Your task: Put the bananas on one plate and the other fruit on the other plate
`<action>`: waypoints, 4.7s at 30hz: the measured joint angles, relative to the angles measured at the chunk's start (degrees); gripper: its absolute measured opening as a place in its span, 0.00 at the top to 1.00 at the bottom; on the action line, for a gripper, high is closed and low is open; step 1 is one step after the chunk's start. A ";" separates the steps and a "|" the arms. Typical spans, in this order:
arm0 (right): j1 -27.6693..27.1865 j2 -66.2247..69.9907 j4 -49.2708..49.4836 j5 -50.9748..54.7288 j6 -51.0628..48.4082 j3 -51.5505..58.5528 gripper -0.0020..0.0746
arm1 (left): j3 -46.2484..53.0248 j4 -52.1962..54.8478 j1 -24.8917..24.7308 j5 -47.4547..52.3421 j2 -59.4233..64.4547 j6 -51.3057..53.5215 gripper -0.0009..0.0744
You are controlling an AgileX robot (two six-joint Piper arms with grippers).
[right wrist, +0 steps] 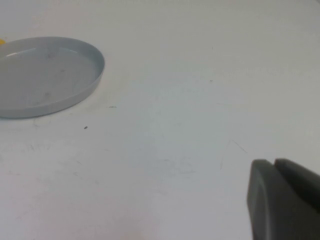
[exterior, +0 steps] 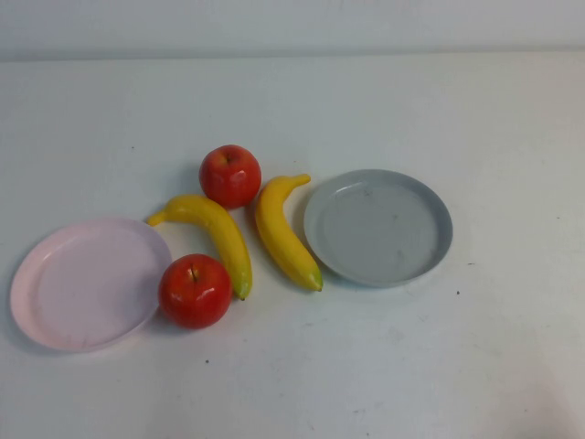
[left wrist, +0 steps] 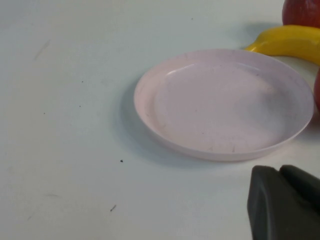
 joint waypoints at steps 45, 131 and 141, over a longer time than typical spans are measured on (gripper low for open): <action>0.00 0.00 0.00 0.00 0.00 0.00 1.00 | 0.00 -33.29 0.00 -7.52 0.00 -4.88 0.99; 0.00 0.00 0.00 0.00 0.00 0.00 1.00 | -75.14 9.89 -29.53 33.40 100.59 7.74 0.10; 0.00 0.00 0.00 0.00 0.00 0.00 1.00 | -75.26 12.19 -29.53 32.75 102.50 6.39 0.10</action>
